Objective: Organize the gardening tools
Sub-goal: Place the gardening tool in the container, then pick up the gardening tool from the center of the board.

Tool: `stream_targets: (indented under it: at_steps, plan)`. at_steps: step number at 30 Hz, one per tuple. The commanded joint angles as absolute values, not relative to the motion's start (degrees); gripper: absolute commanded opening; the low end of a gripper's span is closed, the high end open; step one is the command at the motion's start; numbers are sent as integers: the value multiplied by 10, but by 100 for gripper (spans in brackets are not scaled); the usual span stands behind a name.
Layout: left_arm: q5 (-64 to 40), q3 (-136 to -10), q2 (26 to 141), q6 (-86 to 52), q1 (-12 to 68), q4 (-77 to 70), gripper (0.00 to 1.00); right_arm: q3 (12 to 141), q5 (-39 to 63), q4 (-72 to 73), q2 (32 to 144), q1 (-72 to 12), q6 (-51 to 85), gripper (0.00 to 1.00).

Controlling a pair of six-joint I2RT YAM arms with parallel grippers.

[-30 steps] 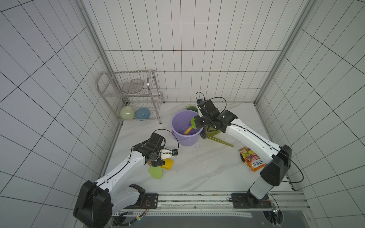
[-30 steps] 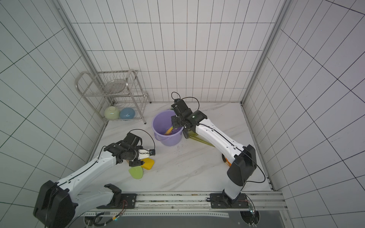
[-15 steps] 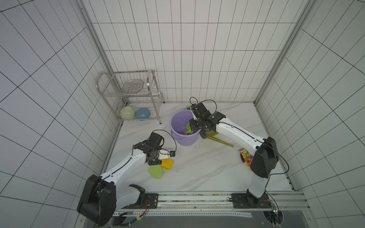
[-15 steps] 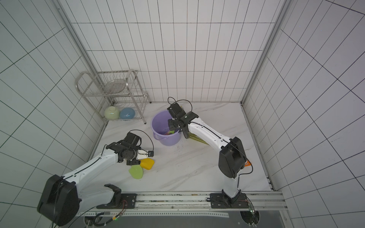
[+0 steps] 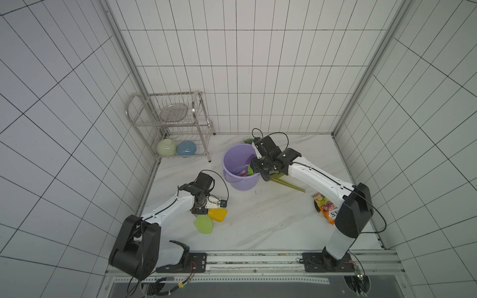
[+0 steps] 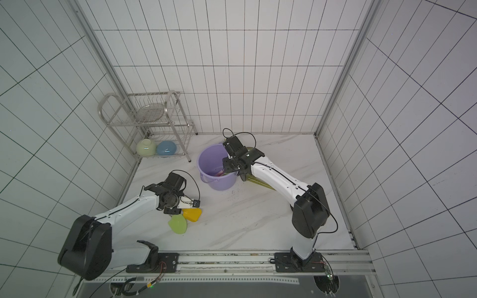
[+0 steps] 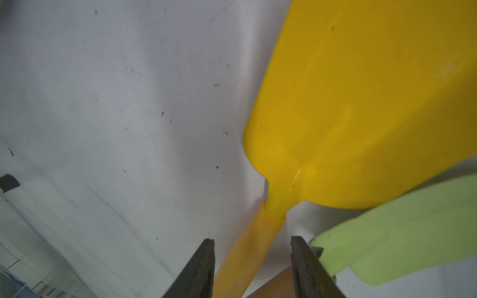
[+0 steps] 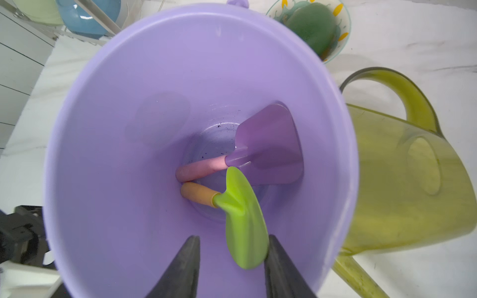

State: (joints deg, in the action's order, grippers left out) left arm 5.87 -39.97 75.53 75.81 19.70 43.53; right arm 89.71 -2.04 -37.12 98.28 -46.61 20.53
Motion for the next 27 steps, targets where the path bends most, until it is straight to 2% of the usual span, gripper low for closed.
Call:
stream_targets:
  at_steps: [1, 5, 9, 14, 17, 27]
  plan:
    - [69, -413, 769, 779, 193, 422, 46, 875, -14, -371, 931, -461, 208, 52]
    - [78, -411, 784, 784, 193, 416, 44, 840, -17, -367, 881, -462, 213, 60]
    - [80, -411, 799, 785, 192, 408, 42, 805, -23, -359, 830, -461, 223, 62]
    - [87, -414, 820, 783, 191, 398, 38, 763, -21, -344, 773, -462, 240, 61]
    - [83, -414, 828, 780, 192, 396, 36, 737, -22, -339, 744, -461, 246, 58]
    - [51, -416, 826, 764, 192, 385, 26, 693, -26, -323, 716, -462, 264, 57]
